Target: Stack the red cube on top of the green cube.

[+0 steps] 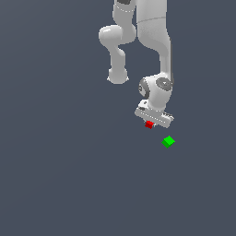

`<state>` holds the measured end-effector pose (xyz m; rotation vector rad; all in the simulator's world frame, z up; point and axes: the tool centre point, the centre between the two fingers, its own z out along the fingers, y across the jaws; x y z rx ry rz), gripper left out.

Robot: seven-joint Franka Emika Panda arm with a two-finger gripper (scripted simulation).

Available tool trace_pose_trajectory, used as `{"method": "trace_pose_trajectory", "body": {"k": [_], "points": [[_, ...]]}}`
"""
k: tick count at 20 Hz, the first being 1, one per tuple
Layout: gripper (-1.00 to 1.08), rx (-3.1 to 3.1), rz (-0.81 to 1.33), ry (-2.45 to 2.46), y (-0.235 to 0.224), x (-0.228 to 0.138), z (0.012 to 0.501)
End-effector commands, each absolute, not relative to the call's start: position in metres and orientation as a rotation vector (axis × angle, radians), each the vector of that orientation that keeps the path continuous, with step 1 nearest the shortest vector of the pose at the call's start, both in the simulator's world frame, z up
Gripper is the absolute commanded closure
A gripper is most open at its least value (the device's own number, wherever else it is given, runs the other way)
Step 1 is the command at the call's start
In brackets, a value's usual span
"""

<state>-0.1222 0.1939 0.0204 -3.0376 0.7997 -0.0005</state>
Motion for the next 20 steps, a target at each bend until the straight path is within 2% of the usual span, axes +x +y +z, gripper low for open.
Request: {"method": "trace_pose_trajectory", "body": {"k": [1,11,20], "points": [[1.08,-3.038,0.000,0.800,0.194,-0.122,0.020],[1.08,-3.038,0.000,0.800,0.194,-0.122,0.032],[1.08,-3.038,0.000,0.800,0.193,-0.123,0.084]]}}
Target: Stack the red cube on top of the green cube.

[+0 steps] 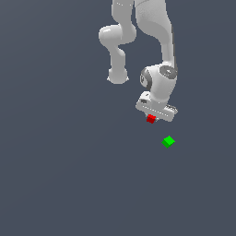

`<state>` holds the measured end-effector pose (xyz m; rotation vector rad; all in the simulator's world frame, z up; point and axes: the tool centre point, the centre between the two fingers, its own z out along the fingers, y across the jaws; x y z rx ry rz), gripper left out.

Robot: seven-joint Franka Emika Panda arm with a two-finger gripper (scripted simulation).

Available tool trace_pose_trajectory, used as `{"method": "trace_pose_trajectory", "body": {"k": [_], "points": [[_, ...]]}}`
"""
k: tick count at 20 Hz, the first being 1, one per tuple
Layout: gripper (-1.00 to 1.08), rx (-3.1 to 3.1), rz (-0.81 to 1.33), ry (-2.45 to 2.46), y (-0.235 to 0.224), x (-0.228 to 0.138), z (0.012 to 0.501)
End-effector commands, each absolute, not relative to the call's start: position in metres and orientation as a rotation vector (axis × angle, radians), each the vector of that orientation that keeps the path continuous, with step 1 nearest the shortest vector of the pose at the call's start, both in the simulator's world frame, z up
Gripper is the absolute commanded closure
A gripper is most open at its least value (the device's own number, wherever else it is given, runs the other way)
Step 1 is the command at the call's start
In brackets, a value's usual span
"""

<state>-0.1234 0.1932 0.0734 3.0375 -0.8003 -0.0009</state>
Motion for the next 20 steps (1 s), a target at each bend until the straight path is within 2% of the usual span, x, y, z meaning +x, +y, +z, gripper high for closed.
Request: {"method": "trace_pose_trajectory", "body": {"k": [1,9,20], "points": [[1.08,3.038,0.000,-0.800,0.193,-0.123,0.090],[1.08,3.038,0.000,-0.800,0.193,-0.123,0.119],[1.08,3.038,0.000,-0.800,0.195,-0.119,0.119]]}}
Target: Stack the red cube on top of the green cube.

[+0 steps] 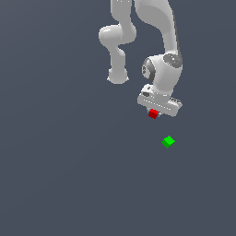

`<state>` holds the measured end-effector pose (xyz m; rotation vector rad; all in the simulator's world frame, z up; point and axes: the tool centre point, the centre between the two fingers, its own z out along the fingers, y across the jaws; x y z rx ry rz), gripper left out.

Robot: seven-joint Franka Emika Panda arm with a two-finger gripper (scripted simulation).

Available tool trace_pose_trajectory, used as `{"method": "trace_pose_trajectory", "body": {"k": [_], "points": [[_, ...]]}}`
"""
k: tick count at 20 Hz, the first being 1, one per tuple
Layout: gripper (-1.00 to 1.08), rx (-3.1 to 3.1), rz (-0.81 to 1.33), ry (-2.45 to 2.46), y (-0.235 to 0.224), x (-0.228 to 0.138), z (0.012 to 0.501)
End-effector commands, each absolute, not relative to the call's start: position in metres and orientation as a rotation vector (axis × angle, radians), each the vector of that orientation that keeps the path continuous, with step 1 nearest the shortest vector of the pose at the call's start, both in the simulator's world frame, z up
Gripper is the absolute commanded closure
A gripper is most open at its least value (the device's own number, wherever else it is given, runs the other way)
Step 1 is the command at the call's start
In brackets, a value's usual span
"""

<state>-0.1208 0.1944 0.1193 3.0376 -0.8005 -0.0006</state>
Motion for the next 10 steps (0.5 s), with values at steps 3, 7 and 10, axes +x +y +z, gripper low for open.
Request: {"method": "trace_pose_trajectory", "body": {"k": [3,7,10], "points": [[1.08,3.038,0.000,-0.800,0.199,-0.114,0.116],[1.08,3.038,0.000,-0.800,0.206,-0.103,0.110],[1.08,3.038,0.000,-0.800,0.213,-0.092,0.104]]}}
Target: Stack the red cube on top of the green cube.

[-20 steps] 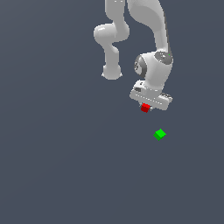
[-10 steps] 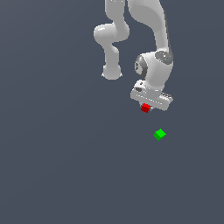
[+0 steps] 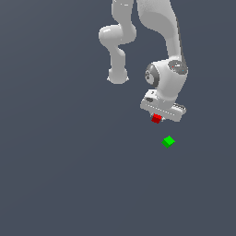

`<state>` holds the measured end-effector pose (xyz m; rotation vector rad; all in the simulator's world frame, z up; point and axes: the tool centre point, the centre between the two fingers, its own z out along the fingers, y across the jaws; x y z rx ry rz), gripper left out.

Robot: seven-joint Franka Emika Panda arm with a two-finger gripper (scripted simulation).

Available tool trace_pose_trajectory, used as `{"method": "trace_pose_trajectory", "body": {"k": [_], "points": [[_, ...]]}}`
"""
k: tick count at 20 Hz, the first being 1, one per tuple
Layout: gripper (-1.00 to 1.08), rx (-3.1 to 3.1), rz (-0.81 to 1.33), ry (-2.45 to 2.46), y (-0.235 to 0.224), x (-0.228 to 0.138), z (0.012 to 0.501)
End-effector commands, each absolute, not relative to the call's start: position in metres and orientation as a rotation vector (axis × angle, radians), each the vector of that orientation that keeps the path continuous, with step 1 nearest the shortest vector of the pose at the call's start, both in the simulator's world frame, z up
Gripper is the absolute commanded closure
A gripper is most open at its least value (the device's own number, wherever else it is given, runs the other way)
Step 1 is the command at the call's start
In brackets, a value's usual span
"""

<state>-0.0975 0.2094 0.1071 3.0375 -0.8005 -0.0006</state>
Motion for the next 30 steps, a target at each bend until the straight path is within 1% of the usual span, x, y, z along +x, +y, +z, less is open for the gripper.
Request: {"method": "trace_pose_trajectory", "body": {"k": [1,11,16,22,29,30], "points": [[1.08,3.038,0.000,-0.800,0.216,-0.087,0.102],[1.08,3.038,0.000,-0.800,0.248,-0.037,0.077],[1.08,3.038,0.000,-0.800,0.260,-0.017,0.068],[1.08,3.038,0.000,-0.800,0.268,-0.003,0.062],[1.08,3.038,0.000,-0.800,0.272,0.002,0.060],[-0.92,3.038,0.000,-0.800,0.272,0.002,0.060]]}}
